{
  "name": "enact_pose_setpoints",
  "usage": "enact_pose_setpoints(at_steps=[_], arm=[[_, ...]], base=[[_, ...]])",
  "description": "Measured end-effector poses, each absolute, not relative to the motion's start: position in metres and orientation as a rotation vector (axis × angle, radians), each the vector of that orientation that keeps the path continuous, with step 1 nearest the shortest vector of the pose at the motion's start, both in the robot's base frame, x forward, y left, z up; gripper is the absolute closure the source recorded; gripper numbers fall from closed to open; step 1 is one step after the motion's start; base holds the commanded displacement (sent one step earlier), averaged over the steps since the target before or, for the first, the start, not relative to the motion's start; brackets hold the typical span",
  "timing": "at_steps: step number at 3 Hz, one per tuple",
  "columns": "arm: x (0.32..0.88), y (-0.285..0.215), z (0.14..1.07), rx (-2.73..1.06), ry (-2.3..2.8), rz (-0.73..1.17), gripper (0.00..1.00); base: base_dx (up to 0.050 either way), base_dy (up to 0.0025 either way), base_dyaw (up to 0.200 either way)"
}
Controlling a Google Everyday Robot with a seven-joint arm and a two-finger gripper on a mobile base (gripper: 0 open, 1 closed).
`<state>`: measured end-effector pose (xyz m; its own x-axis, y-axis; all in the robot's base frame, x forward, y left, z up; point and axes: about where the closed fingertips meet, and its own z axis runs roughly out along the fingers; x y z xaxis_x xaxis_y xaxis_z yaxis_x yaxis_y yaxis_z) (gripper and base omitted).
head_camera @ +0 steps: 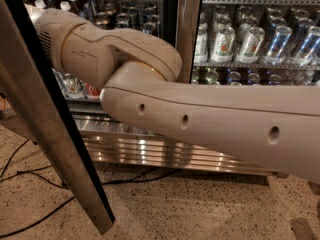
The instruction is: Open left fridge door
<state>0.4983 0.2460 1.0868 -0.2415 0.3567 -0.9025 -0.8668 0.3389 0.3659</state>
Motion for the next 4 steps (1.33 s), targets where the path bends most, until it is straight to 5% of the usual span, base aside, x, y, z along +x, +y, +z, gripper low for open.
enact_pose_setpoints(at_steps=[2, 4], arm=[[0.468, 0.321, 1.149, -0.461, 1.163, 1.577, 1.00], [0.458, 0.349, 1.178, -0.479, 1.079, 1.698, 1.00]], base=[[0.000, 0.00000, 0.000], [0.000, 0.00000, 0.000]])
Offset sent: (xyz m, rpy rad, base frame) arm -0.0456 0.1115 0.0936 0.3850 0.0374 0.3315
